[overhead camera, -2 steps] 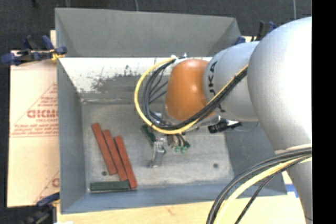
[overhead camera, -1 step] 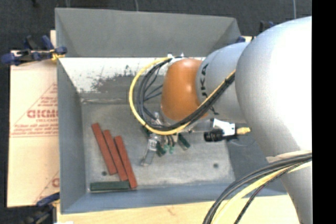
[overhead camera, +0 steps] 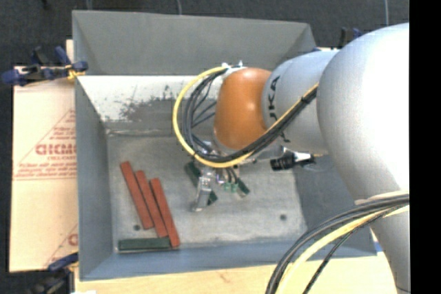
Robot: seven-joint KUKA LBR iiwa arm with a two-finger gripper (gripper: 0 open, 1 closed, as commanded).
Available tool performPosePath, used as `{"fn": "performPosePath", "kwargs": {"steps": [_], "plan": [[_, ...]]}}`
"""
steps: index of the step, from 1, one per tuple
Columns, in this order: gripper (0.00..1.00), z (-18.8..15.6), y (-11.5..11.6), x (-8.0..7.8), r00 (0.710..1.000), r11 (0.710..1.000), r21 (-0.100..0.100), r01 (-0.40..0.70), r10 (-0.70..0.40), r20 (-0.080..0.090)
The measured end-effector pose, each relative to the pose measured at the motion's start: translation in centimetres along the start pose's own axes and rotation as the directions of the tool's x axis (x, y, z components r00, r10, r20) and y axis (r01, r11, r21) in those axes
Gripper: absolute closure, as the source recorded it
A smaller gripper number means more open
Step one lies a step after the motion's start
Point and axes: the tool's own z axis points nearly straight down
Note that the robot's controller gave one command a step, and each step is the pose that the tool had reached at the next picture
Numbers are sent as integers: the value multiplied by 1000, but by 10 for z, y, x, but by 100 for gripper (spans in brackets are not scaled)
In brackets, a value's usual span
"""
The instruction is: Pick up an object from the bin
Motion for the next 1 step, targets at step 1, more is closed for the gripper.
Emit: {"fn": "performPosePath", "kwargs": {"steps": [1], "plan": [[100, -1, -10, -3, 971, 971, -3, -241, 241, -1]]}}
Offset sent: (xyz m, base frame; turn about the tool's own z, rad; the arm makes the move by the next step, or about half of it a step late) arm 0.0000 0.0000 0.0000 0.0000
